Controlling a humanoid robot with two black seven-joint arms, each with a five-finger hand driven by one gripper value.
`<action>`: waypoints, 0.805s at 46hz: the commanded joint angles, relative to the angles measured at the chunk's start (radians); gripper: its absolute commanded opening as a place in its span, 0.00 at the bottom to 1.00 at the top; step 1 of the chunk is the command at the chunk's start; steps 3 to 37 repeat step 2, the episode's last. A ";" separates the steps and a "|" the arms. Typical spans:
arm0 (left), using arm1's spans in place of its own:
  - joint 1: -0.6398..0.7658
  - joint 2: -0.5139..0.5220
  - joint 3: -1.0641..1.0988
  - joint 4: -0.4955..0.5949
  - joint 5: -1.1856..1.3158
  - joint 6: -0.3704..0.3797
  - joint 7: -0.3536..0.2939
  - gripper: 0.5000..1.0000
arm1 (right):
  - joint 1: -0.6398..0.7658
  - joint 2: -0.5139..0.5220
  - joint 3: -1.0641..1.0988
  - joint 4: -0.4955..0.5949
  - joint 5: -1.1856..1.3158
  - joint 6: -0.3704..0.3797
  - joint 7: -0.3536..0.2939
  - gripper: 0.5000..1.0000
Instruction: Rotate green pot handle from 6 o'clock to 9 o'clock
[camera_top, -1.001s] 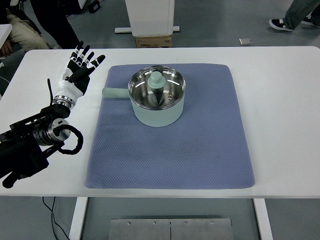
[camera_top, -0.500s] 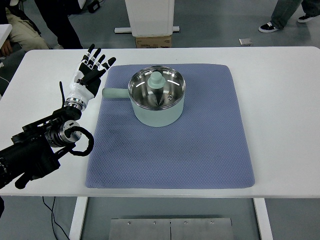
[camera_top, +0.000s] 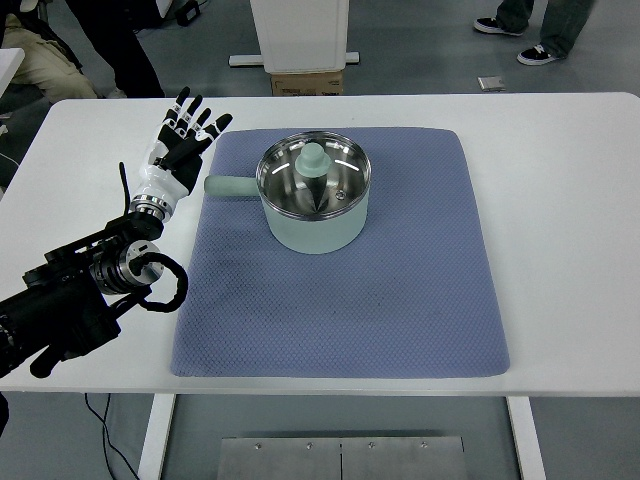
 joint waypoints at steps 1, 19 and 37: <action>-0.002 0.000 0.000 0.001 0.000 0.000 0.000 1.00 | 0.000 0.000 0.002 0.000 0.002 0.000 0.000 1.00; -0.002 0.000 0.000 0.001 0.000 0.000 0.000 1.00 | 0.000 0.000 0.002 0.000 0.002 0.000 0.000 1.00; -0.002 0.000 0.000 0.001 0.000 0.000 0.000 1.00 | 0.000 0.000 0.002 0.000 0.002 0.000 0.000 1.00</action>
